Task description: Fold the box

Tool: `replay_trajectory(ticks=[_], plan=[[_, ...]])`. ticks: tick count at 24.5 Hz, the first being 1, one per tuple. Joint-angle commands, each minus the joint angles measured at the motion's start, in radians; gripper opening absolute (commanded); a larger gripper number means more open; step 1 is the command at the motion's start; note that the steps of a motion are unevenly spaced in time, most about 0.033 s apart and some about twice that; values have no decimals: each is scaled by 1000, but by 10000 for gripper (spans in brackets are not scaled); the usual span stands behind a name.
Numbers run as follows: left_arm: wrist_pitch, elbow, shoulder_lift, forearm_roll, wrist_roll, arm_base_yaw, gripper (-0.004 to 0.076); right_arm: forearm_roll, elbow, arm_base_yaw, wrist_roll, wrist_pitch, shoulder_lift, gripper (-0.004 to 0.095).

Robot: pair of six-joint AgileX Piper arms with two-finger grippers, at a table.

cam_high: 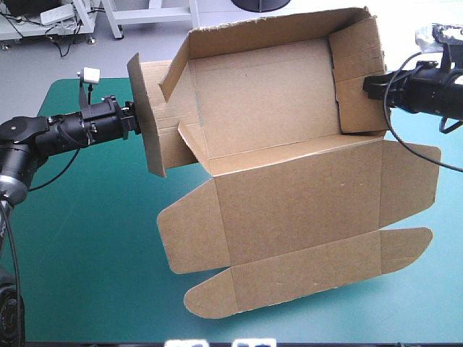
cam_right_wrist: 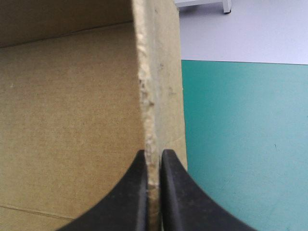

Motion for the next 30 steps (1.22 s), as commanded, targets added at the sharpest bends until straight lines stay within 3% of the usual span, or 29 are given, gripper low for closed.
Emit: replay_trajectory(ticks=[1,5,10,12,15,17,23,30], plan=[[95,-32,-37,-83,0,-23,-9,86,-3,-2,-17,-106,-28,0],[88,-32,-37,-92,0,-39,-9,62,7,22,-30,-137,-14,0],[96,-32,-37,-88,5,-48,7,-28,7,142,-30,-237,15,0],[96,-32,-37,-88,5,-48,87,-83,7,189,-4,-267,36,0],[98,-32,-37,-88,0,-48,337,-86,7,198,9,-277,66,0],[98,-32,-37,-88,-27,-48,437,-84,7,199,14,-288,79,0],[88,-32,-37,-83,-29,-48,446,-48,7,223,14,-311,95,0],[-21,-32,-37,22,-26,-48,445,-68,7,316,16,-362,97,1]])
